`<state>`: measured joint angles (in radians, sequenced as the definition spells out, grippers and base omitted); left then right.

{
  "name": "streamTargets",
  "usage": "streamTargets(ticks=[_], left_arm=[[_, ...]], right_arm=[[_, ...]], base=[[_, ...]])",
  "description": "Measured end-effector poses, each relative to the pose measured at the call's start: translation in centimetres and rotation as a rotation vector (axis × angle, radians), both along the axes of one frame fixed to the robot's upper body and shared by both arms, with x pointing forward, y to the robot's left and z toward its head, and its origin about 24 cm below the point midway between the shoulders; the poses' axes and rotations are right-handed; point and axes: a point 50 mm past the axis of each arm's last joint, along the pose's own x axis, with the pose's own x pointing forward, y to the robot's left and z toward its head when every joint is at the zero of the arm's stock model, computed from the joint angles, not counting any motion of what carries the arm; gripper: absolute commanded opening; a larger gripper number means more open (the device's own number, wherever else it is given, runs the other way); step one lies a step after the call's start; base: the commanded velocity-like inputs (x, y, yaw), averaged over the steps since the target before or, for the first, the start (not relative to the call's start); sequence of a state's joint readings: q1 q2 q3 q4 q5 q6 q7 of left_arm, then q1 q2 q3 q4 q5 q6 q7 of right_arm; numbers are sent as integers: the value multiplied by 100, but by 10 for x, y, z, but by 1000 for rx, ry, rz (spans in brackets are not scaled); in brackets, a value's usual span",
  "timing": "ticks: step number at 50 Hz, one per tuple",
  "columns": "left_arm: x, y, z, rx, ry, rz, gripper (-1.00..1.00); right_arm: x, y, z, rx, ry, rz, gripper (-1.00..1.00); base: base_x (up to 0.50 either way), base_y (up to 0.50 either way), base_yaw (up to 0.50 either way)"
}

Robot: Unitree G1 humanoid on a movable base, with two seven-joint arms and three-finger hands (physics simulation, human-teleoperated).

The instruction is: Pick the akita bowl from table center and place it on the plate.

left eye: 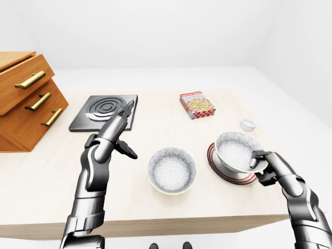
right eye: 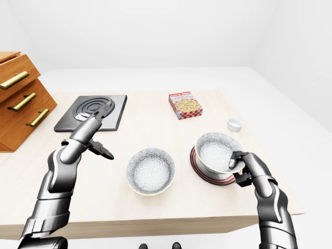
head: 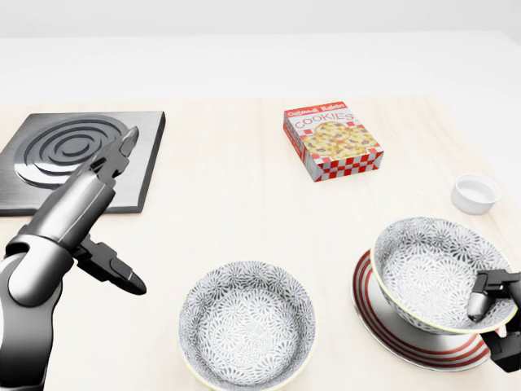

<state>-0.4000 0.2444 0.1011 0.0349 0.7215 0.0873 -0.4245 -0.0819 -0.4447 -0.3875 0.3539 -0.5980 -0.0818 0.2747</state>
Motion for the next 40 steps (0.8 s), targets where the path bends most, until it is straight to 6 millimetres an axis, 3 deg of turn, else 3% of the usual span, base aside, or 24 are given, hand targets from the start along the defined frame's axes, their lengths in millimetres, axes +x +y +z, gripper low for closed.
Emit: streamTargets(ticks=[13, 14, 15, 40], left_arm=[[-2, 0, -3, -2, 4, 4, 100], [-2, 0, -3, -2, 5, 4, 100], [-2, 0, -3, -2, 5, 4, 100], [-1, -1, -2, -4, 4, 1, 100]], right_arm=[[0, -2, -5, -5, 7, -15, -96], [0, -2, -6, -4, 7, -17, -22], [-1, -2, -6, 2, 5, -19, 100], [-4, -5, 1, 48, -42, -41, 100]], base=[[0, 0, 0], [0, 0, 0], [0, 0, 0], [0, 0, 0]])
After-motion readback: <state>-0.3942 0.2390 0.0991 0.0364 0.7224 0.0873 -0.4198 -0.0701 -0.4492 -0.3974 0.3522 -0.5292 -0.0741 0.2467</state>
